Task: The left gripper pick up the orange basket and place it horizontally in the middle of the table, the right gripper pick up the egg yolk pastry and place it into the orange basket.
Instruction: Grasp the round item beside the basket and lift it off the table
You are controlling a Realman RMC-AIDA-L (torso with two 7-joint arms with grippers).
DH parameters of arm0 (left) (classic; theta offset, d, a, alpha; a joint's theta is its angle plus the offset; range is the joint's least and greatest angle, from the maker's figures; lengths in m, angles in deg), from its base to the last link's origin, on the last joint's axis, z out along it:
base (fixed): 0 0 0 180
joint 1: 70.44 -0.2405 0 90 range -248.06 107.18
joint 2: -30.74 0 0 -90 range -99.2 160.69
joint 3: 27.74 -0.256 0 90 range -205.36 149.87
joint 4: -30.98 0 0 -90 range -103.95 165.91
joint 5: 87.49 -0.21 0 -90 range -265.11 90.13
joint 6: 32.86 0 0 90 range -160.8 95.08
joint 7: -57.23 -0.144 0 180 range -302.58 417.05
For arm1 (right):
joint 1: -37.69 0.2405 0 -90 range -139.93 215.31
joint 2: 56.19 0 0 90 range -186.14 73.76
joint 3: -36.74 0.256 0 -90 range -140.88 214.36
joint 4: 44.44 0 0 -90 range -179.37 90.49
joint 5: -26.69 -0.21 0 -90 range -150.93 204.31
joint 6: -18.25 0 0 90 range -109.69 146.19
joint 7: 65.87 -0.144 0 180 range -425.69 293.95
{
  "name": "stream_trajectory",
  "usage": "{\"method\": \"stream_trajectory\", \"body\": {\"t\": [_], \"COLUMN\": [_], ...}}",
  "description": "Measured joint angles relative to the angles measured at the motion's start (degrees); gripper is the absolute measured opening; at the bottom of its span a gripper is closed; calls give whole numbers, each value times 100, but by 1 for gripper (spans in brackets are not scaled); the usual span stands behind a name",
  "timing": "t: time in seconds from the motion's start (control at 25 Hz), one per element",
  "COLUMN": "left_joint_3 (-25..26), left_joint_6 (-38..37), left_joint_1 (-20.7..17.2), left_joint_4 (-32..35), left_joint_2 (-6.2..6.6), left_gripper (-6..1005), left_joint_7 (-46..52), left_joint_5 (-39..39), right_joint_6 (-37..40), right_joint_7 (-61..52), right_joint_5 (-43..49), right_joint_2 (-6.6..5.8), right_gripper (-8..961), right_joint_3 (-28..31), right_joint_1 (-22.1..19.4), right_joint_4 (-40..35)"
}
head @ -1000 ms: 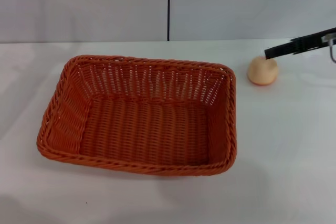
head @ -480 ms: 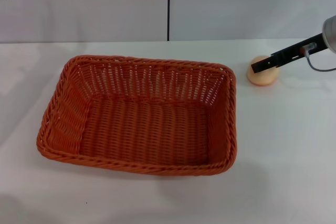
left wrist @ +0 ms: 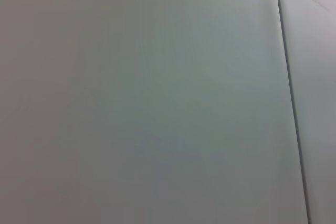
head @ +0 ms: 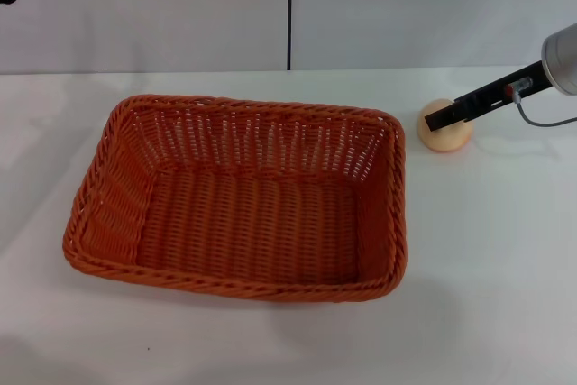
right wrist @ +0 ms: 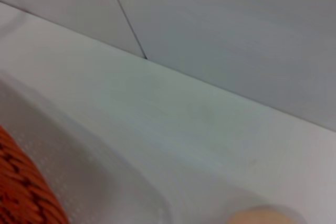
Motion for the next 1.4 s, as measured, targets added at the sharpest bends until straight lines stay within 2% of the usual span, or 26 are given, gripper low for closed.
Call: {"method": "stream_trajectory", "body": {"t": [0.28, 0.48, 0.64, 0.8, 1.16, 1.2, 1.24, 1.36, 1.4], "left_joint_3": [0, -2, -2, 4, 15, 16, 16, 16, 16], "left_joint_6": [-29, -29, -34, -48, -107, -110, -110, -125, -136], "left_joint_1": [-40, -53, -63, -73, -78, -78, -78, -82, -87], "left_joint_4": [1, 1, -33, -80, -80, -79, -79, -116, -131], "left_joint_2": [-2, -3, -9, -6, -2, -2, -2, -1, -2], "left_gripper": [567, 567, 566, 566, 565, 565, 565, 565, 565], "left_joint_7": [46, 57, 61, 61, 61, 61, 61, 61, 61], "left_joint_5": [0, -1, -1, -1, -1, -1, -1, -1, -1], "right_joint_6": [33, -7, -14, 7, 29, 29, 29, 37, 78], "right_joint_7": [-13, -15, -18, -18, -18, -17, -17, -17, -17], "right_joint_5": [0, 1, 2, 1, -20, -27, -27, -61, -149], "right_joint_2": [-2, 6, 35, 156, 177, 188, 188, 242, 300], "right_gripper": [386, 286, 254, 230, 194, 148, 142, 123, 116], "right_joint_3": [6, -31, -34, -29, 12, 24, 24, 41, 47], "right_joint_1": [-45, -79, -153, -351, -445, -462, -462, -559, -669], "right_joint_4": [-24, -28, -139, -560, -673, -709, -709, -912, -1146]}}
